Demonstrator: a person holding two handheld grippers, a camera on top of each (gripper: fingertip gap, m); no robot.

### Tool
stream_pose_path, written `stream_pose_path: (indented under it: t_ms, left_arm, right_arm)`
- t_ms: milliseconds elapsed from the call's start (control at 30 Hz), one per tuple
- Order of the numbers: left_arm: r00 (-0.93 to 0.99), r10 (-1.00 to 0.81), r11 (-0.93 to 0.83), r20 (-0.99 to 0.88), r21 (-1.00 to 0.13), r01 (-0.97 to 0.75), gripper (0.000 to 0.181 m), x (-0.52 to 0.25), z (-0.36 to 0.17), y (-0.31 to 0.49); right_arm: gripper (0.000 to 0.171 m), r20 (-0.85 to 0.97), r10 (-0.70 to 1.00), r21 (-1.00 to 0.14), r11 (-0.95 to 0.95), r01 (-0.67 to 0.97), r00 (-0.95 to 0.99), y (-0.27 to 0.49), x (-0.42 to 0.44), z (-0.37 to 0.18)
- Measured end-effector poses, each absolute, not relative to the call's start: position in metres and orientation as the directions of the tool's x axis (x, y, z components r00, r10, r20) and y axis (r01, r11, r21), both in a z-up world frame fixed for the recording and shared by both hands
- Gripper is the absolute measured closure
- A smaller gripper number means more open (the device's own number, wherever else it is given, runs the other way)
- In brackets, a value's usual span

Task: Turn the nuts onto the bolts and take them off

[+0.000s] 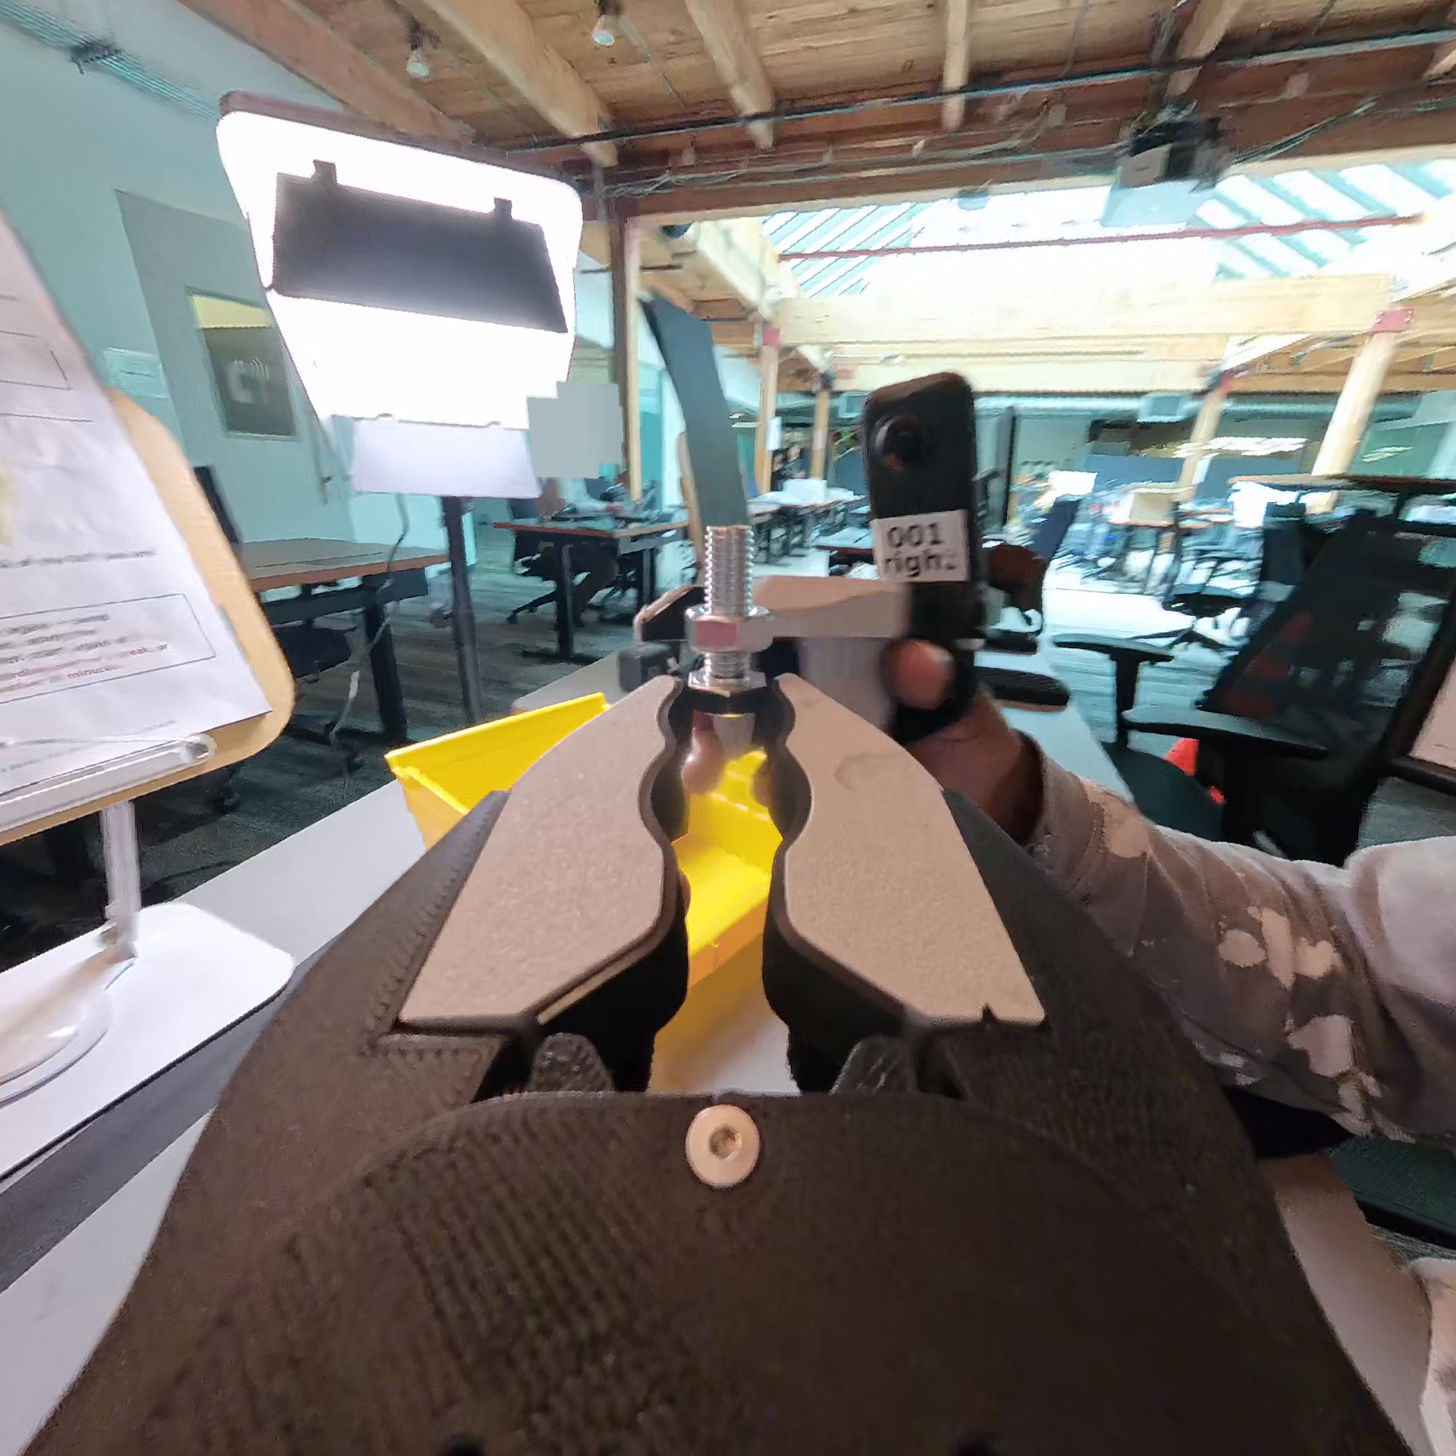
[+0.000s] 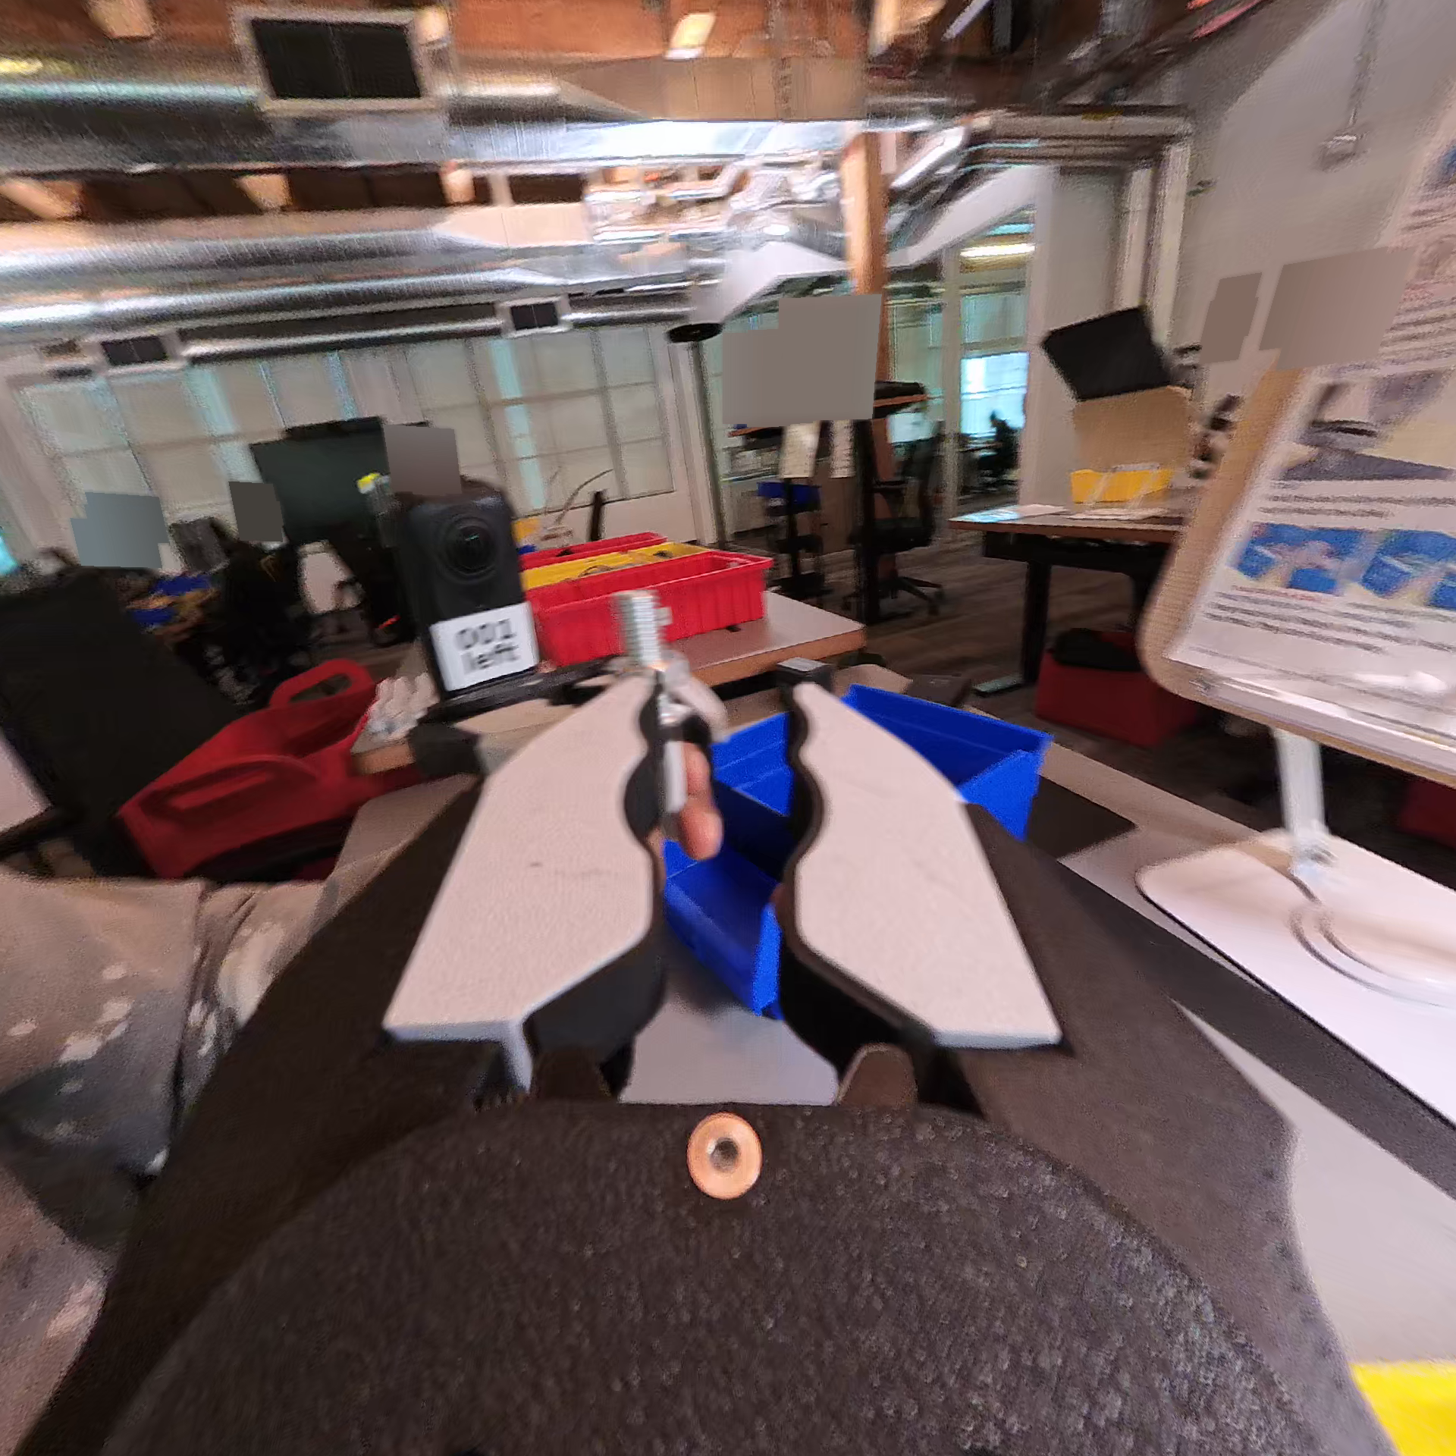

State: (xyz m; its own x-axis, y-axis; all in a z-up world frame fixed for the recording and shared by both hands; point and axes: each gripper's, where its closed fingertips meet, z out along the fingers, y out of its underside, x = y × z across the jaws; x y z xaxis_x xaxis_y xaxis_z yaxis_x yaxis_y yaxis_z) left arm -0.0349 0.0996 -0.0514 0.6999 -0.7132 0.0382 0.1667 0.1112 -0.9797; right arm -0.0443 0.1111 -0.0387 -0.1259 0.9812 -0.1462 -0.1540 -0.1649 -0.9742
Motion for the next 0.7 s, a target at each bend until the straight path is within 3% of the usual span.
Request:
stream_pose_path:
  t_ms: [67,267,433,500,533,567,700]
  left_arm:
    - [0.697,-0.716,0.115,0.04,-0.978,0.174,0.163,-0.037,-0.048,0.098]
    - [0.706,-0.707,0.099,0.04,-0.983,0.155,0.163,-0.035,-0.054,0.102]
    - [0.702,-0.712,0.088,0.035,-0.986,0.138,0.163,-0.03,-0.057,0.101]
    - [0.703,-0.709,0.082,0.061,-0.982,0.168,0.163,-0.034,-0.056,0.103]
    - [0.686,-0.724,0.084,0.071,-0.978,0.19,0.163,-0.036,-0.054,0.101]
    - [0.685,-0.724,0.079,0.078,-0.978,0.195,0.162,-0.038,-0.052,0.101]
    - [0.697,-0.715,0.097,0.056,-0.979,0.179,0.163,-0.039,-0.049,0.099]
  right_arm:
    - [0.154,-0.157,0.987,-0.967,-0.162,-0.198,-0.042,0.131,-0.036,-0.036]
    - [0.134,-0.095,0.987,-0.981,-0.115,-0.155,-0.131,0.103,-0.043,-0.035]
    - [0.133,-0.084,0.989,-0.987,-0.099,-0.128,-0.118,0.104,-0.046,-0.04]
    - [0.139,-0.074,0.992,-0.989,-0.086,-0.124,-0.103,0.107,-0.044,-0.039]
    - [0.155,-0.066,0.996,-0.987,-0.073,-0.142,-0.053,0.113,-0.042,-0.037]
    - [0.157,-0.05,0.999,-0.985,-0.052,-0.167,-0.018,0.119,-0.038,-0.034]
    - [0.142,-0.08,0.995,-0.983,-0.089,-0.158,-0.062,0.12,-0.032,-0.031]
